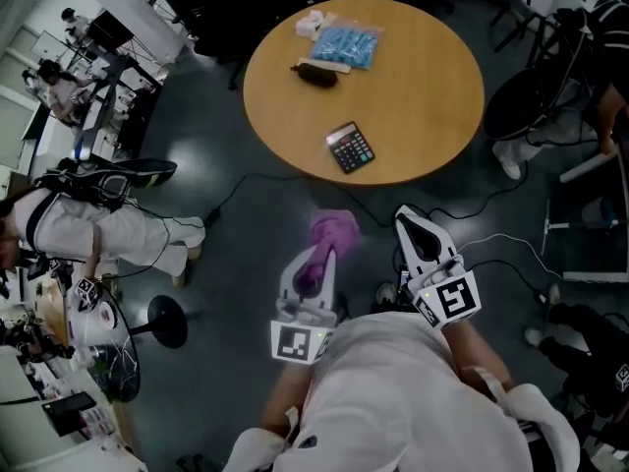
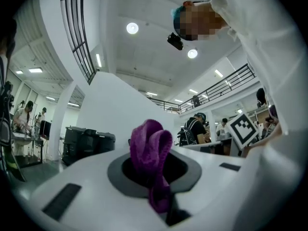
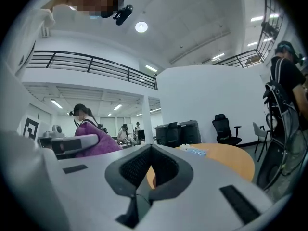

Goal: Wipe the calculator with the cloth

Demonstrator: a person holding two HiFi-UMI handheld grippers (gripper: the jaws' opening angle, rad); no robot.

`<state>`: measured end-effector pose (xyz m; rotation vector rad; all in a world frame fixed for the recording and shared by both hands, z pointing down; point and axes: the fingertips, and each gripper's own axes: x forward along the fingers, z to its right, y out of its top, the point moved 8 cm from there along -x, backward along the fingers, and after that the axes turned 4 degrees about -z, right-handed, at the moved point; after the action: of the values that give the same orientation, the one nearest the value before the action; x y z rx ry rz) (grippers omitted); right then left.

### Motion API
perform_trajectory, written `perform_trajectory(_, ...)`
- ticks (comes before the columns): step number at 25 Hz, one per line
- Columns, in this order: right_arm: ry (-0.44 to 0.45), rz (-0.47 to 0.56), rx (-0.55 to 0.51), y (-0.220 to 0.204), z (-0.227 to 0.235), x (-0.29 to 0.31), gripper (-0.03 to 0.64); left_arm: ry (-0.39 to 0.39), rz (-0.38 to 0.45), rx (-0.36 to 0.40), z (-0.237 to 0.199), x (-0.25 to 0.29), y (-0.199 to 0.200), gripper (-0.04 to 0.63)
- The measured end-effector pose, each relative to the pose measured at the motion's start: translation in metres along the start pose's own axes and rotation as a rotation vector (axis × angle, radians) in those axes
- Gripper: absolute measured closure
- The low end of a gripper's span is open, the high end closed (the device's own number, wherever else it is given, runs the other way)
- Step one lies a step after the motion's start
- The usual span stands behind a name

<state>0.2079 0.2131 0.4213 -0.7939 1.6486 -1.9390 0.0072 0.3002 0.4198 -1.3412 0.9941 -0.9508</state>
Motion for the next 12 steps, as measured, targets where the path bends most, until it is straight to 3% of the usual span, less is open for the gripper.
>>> perform_trajectory(7, 0.035, -0.06, 0.002, -0.01, 0.027, 0.046, 0.6, 0.024, -0.033, -0.005, -0.031, 0.019, -0.014, 0.545)
perform_trajectory(12, 0.008, -0.08, -0.027, -0.016, 0.039, 0.11, 0.599, -0.02, -0.071, -0.05, -0.081, 0.057, -0.017, 0.545)
